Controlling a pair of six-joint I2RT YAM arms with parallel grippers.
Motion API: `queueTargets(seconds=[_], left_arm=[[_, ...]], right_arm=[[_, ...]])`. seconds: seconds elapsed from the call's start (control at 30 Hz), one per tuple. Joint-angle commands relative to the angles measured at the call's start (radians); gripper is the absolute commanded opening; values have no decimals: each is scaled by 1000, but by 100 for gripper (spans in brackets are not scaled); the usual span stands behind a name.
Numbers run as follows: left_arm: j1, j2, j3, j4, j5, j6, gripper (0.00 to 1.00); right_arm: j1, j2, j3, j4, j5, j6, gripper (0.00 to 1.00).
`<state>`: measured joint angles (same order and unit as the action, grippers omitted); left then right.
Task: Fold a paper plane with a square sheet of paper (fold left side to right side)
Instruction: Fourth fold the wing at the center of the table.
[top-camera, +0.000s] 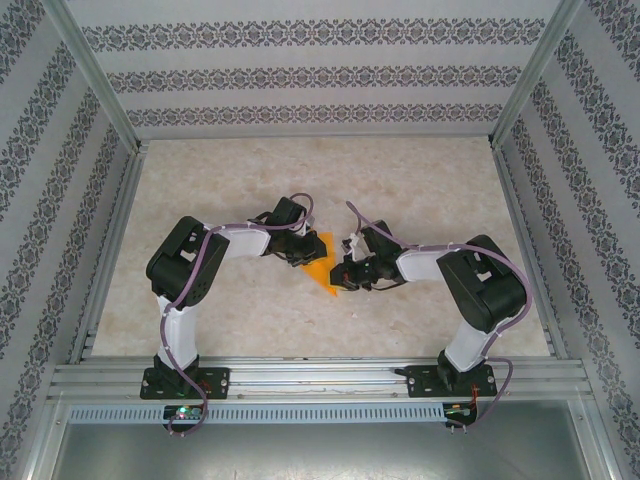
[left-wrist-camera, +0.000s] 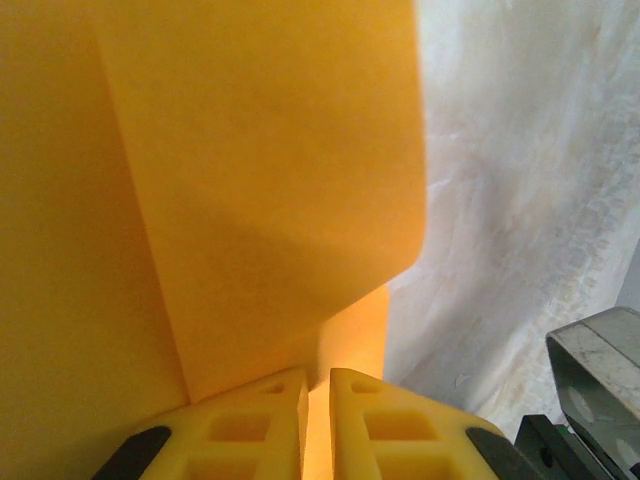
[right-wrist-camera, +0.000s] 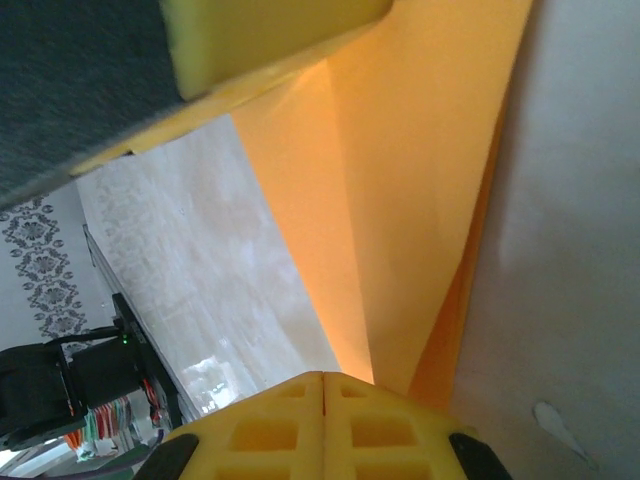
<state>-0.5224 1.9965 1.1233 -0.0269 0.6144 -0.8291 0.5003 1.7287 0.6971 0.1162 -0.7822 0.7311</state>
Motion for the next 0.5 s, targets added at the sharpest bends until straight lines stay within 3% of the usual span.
queueTargets(seconds=[0.0,0.47], left_arm=[[-8,25,-24,-52,-36,28,16],[-8,30,-26,-49,-36,26,16]], right_arm=[[10,7,-28,4,24,-10,5],[17,2,-41,-27,37,-27,6]])
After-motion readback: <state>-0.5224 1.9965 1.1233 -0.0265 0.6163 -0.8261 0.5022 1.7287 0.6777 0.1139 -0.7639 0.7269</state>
